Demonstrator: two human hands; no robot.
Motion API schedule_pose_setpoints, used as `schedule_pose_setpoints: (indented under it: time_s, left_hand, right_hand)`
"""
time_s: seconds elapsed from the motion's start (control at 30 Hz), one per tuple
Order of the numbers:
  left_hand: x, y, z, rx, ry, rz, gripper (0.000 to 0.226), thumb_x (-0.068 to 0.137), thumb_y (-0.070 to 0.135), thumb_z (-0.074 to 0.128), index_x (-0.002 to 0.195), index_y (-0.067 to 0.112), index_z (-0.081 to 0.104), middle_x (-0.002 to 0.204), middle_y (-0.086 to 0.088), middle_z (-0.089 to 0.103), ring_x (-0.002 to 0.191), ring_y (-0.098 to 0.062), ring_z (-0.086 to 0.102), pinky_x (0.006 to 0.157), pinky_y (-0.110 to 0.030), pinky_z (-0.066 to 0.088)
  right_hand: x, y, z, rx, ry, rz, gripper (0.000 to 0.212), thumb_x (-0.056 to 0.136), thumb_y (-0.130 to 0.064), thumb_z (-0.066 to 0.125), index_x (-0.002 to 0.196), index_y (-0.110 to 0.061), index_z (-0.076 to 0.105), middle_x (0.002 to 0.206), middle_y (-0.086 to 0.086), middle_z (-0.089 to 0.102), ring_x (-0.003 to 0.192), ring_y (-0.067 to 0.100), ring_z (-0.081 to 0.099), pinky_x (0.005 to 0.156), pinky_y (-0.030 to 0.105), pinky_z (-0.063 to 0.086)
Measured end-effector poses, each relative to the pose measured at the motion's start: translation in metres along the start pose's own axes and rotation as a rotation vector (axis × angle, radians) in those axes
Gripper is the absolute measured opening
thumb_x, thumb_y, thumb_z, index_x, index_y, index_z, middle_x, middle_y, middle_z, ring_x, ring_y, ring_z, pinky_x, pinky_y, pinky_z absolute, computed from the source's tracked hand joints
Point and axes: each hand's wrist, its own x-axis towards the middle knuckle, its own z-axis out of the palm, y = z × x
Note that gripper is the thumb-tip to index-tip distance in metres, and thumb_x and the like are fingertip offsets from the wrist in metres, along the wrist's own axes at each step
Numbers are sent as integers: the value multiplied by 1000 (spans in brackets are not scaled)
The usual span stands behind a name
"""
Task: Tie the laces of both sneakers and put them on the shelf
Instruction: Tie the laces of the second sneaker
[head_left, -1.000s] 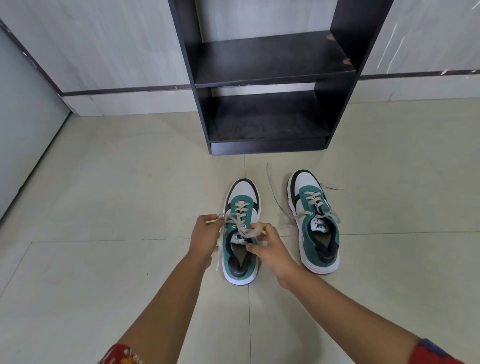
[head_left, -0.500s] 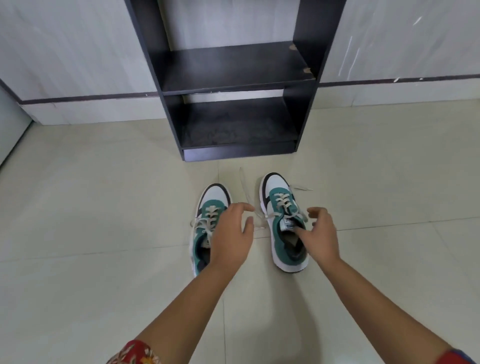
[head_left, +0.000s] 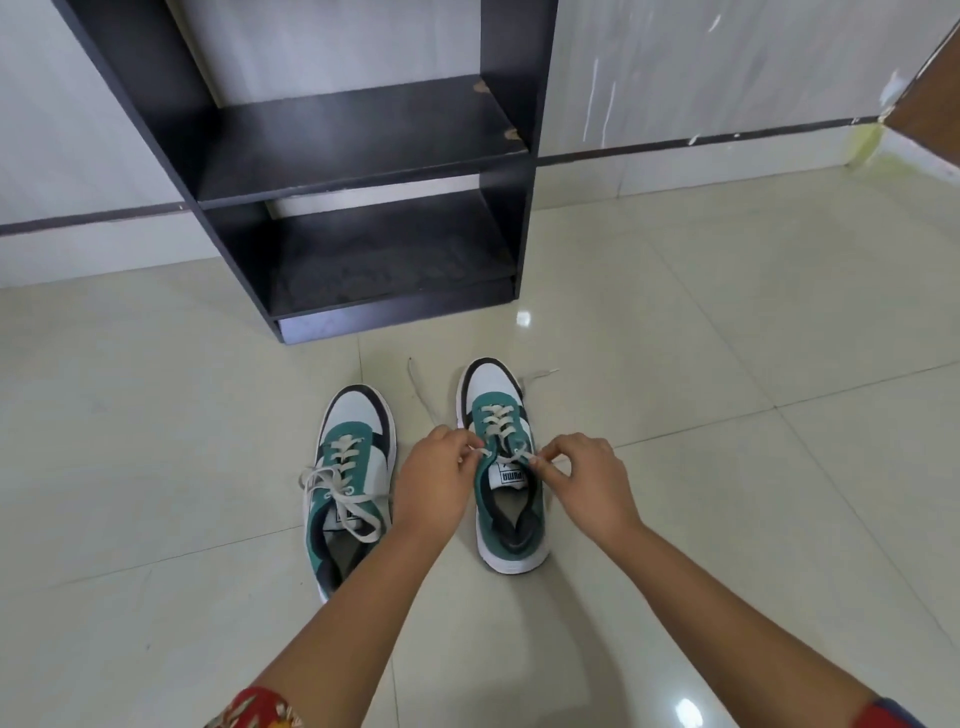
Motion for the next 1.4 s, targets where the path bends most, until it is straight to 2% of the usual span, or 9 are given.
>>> schedule_pose_setpoints:
  time_s: [0.27, 0.6, 0.77, 0.9, 0.97, 1.1, 1.17, 1.23, 1.4]
  left_hand:
    - [5, -43, -21, 374, 6, -19, 26, 94, 21, 46, 102, 19, 70, 104, -5, 63, 92, -27, 60, 72, -34, 44]
    - [0, -55, -23, 715, -44, 4, 28, 92, 15, 46, 101, 22, 71, 99, -4, 65, 91, -28, 61, 82, -37, 42]
    - [0, -47, -20, 747, -127, -53, 26, 89, 12, 47, 103, 19, 68, 102, -3, 64, 96, -26, 58, 84, -37, 40]
    - [-17, -18, -10, 335, 58, -17, 20, 93, 29, 50, 104, 18, 63, 99, 0, 64, 89, -24, 59, 75, -37, 47]
    - [-23, -4, -5, 139, 31, -156, 35, 94, 45, 41, 88, 16, 58, 82, 1, 62, 75, -21, 58, 64, -33, 46]
    - [-12, 9, 6, -280, -103, -451, 45, 95, 48, 37, 95, 8, 60, 90, -3, 65, 82, -21, 57, 71, -31, 40]
    - [-4, 16, 11, -547, -47, -524, 30, 94, 38, 46, 102, 14, 62, 102, -3, 65, 95, -21, 57, 87, -32, 44]
    - [2, 22, 13, -748, -19, -564, 14, 90, 33, 53, 92, 25, 64, 112, -3, 67, 106, -21, 59, 100, -38, 44]
    - [7, 35, 4, -938, -74, -394, 21, 95, 22, 48, 94, 22, 69, 100, 1, 70, 99, -12, 64, 84, -19, 48]
  right_hand:
    - [9, 17, -25, -138, -99, 224, 18, 84, -30, 51, 74, -15, 50, 75, 3, 60, 72, 27, 54, 53, 28, 32]
    - [10, 29, -19, -118, -148, 277, 24, 84, -30, 51, 66, -16, 43, 73, 5, 59, 69, 26, 52, 53, 30, 32]
    - [10, 28, -9, -194, -160, 215, 15, 87, -25, 49, 78, -13, 50, 82, 5, 61, 72, 26, 52, 57, 31, 37]
    - [-3, 21, 0, -237, 35, 10, 22, 90, -36, 50, 97, -15, 55, 101, 4, 59, 92, 26, 54, 69, 35, 43]
    - [-9, 13, -3, -218, 134, 2, 30, 91, -45, 46, 82, -18, 54, 87, 0, 57, 86, 24, 55, 60, 32, 39]
    - [-4, -2, 3, 48, -173, 311, 55, 90, -58, 37, 78, -10, 61, 78, 4, 67, 76, 26, 62, 64, 34, 45]
    - [4, -7, 6, 471, -179, 446, 41, 90, -48, 48, 86, -9, 62, 91, 7, 68, 86, 26, 62, 75, 36, 49]
    - [10, -16, 3, 754, -135, 498, 17, 90, -28, 55, 92, -12, 61, 94, 3, 64, 83, 17, 57, 70, 28, 46]
    - [19, -34, -7, 863, -219, 315, 8, 90, -14, 50, 90, -18, 57, 84, -1, 65, 76, 12, 55, 65, 24, 40]
